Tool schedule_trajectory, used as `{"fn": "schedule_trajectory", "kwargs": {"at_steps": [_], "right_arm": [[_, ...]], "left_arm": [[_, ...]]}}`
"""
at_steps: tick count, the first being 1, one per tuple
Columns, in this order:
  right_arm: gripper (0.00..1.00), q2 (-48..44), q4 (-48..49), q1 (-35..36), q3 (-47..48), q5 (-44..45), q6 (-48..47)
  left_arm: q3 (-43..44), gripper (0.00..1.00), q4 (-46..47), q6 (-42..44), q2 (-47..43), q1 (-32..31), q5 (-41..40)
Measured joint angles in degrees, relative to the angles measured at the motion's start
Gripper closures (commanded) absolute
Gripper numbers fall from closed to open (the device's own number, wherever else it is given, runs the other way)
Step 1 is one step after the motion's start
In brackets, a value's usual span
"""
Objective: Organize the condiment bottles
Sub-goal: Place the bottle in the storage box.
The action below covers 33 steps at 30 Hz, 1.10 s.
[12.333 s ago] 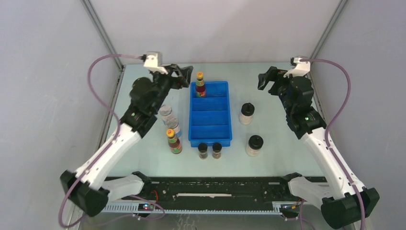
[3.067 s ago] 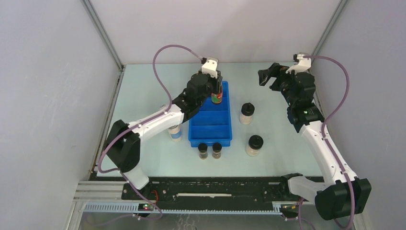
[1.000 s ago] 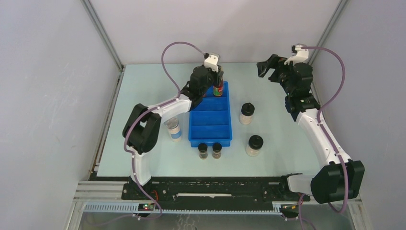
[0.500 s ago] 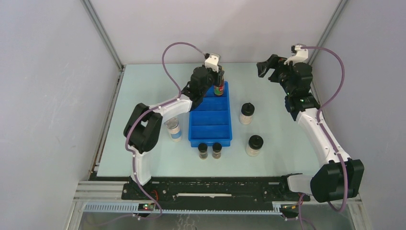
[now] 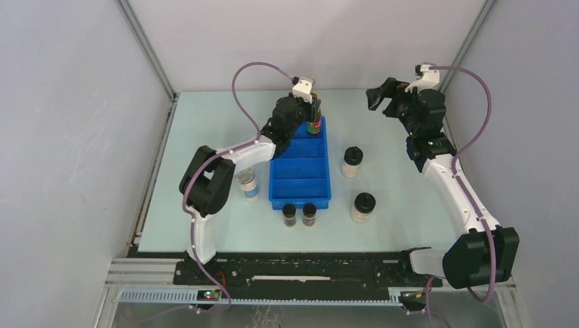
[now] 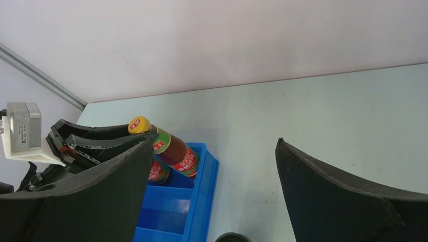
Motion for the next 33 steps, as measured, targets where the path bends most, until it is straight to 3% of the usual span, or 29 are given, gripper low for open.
{"fn": "schedule_trajectory", "kwargs": {"at_steps": [33], "right_arm": [[0.00,0.4,0.0,0.1,0.0,-0.6,0.2]], "left_arm": [[-4.7,1.00,4.0,0.1,1.2,0.0,-0.4]]}}
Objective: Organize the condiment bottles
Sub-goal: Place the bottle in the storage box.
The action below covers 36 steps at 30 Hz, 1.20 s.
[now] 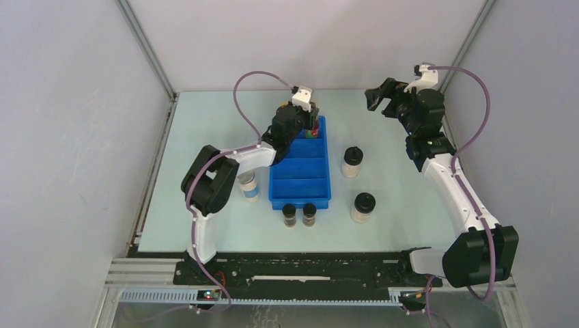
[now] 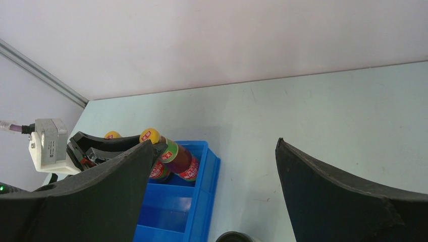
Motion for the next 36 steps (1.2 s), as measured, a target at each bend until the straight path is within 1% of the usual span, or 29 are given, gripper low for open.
{"fn": "schedule_trajectory", "kwargs": {"at_steps": [5,13,15,22,32,34,36], "right_arm": [[0.00,0.0,0.0,0.0,0.0,0.0,0.0],[0.00,0.0,0.0,0.0,0.0,-0.2,0.0],[0.00,0.0,0.0,0.0,0.0,-0.3,0.0],[0.00,0.0,0.0,0.1,0.0,-0.4,0.0],[0.00,0.0,-0.1,0.4,0.0,-0.4,0.0],[0.00,0.0,-0.1,0.5,0.0,-0.4,0.0],[0.00,0.0,-0.1,0.6,0.0,-0.4,0.0]], "left_arm": [[-1.7,1.00,2.5,0.5,0.0,0.0,-0.4],[-1.8,1.00,2.9,1.4,0.1,-0.1,-1.2],[-1.8,0.98,3.0,1.4,0.2,-0.1,-1.2],[-2.1,0.79,3.4,1.4,0.2,-0.2,-1.5],[-3.0,0.35,6.2,1.7,0.2,-0.3,-1.7],[-3.0,0.30,7.4,1.8,0.1,-0.3,-1.9],[-3.0,0.29,7.7,1.8,0.1,-0.4,-2.0]]}}
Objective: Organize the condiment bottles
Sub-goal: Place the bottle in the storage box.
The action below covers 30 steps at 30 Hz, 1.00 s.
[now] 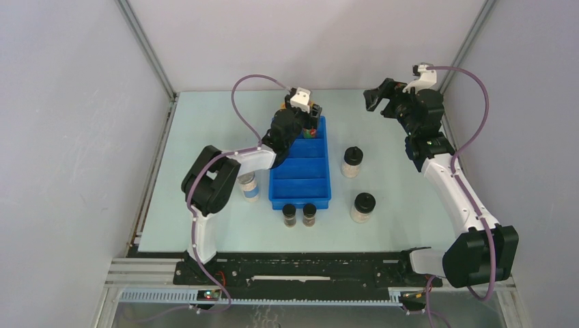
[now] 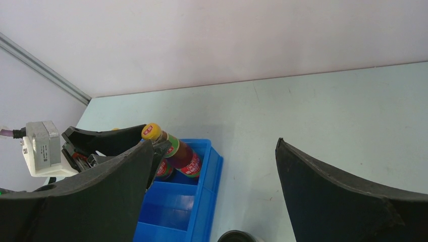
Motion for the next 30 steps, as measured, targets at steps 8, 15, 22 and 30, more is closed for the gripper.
{"fn": "schedule_trajectory", "kwargs": {"at_steps": [8,15,22,30], "right_arm": [[0.00,0.0,0.0,0.2,0.0,0.0,0.2],[0.00,0.0,-0.4,0.2,0.0,0.0,0.7],[0.00,-2.3,-3.0,0.7,0.0,0.0,0.7],[0.00,-9.2,-6.8,4.4,0.0,0.2,0.4]], "left_arm": [[-0.2,0.27,0.3,0.0,-0.2,-0.3,-0.3],[-2.1,0.22,0.3,0.5,-2.9,-1.3,-1.4],[-4.3,0.16,-1.1,2.9,-9.7,-4.4,-4.7],[-6.4,0.09,-8.9,5.1,-27.2,-10.9,-12.5]]}}
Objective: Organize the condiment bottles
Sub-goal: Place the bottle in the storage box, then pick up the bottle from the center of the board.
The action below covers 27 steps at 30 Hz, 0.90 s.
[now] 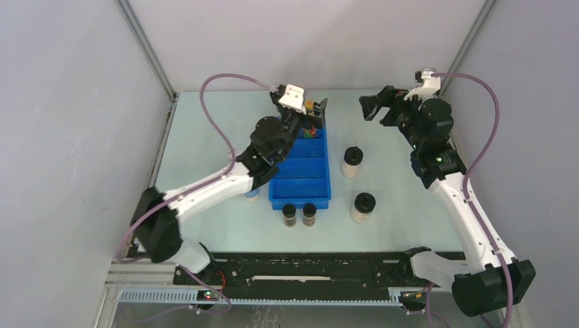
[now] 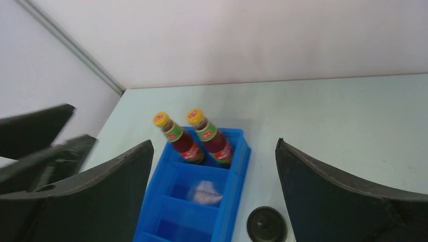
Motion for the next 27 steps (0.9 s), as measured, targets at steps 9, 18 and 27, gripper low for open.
{"fn": "schedule_trajectory", "kwargs": {"at_steps": [9,18,27], "right_arm": [[0.00,-4.5,-5.2,7.2,0.0,0.5,-1.6],[0.00,-4.2,-9.3,18.5,0.1,2.6,-4.3],[0.00,3.9,-10.4,30.7,2.8,6.2,-7.8]], "left_arm": [[0.0,0.01,-14.6,-2.8,-18.5,-7.7,-14.0],[-4.1,0.03,-33.3,-13.2,-32.1,-9.4,-28.3],[-8.7,0.08,-48.5,-21.9,-45.3,-9.4,-38.2]]}}
